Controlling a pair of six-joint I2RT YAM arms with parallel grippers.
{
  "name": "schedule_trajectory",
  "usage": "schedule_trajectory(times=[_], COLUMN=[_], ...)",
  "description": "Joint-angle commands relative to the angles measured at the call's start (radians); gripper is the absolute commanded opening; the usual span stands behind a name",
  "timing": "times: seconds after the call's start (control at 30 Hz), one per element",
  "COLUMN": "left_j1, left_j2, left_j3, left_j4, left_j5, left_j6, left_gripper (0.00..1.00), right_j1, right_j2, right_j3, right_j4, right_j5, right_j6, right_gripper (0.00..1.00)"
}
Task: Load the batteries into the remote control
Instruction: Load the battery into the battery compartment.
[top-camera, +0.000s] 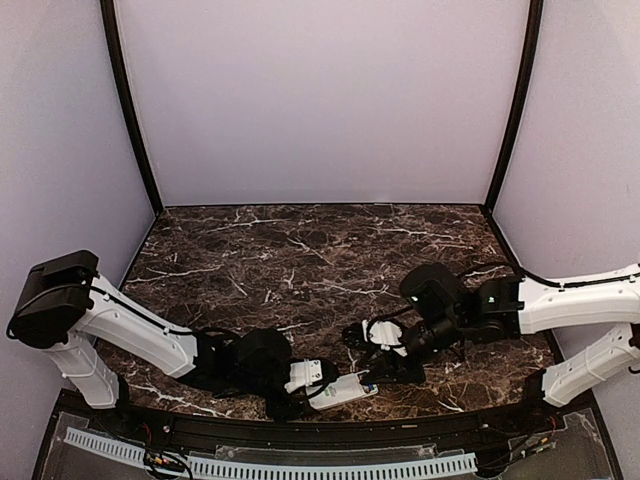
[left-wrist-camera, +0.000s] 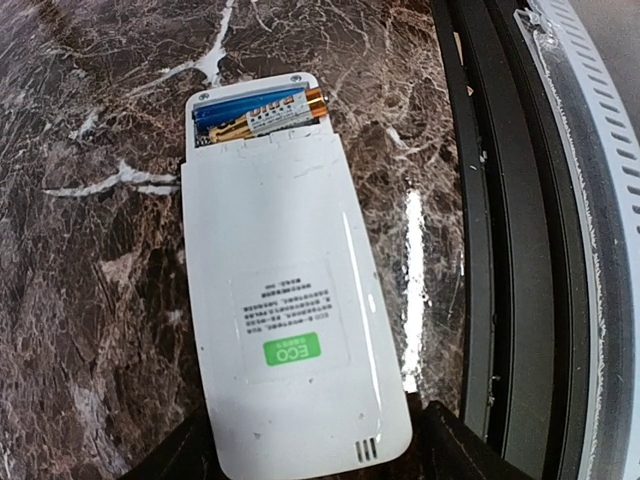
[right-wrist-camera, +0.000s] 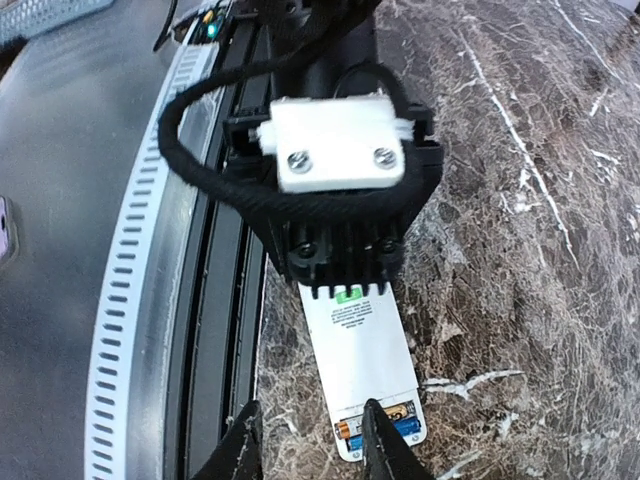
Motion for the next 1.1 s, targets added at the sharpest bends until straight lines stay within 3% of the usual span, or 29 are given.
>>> schedule_trajectory(times=[0.0, 0.27, 0.47, 0.77, 1.07], left_j1=[0.002, 0.002, 0.003, 0.004, 0.004], left_j2=[0.005, 0.040, 0.042, 0.043, 0.044], left_j3=[-0.029, -0.004, 0.001, 0.004, 0.005], left_j4=[0.060, 0.052, 0.039, 0.033, 0.030], left_j5=[-0.012, -0.029, -0.033, -0.034, -0.030], left_j6=[-0.025, -0.011, 0.000, -0.002, 0.004], left_gripper=[0.68, 0.65, 0.64, 0.64, 0.64], right_j1=[0.053, 0.071, 0.072, 0.072, 0.071], right_j2=[0.084, 0.101, 0.200, 0.217, 0.250], right_j3=[0.029, -0.048, -0.034, -0.029, -0.020], right_j4=[-0.117, -0.035, -0.028, 0.002, 0.011], right_j5=[0.096, 0.178, 0.193, 0.206, 0.256], right_j6=[-0.288, -0.418, -0.441, -0.456, -0.467], right_gripper=[0.30, 0.27, 0.23, 0.12, 0.10])
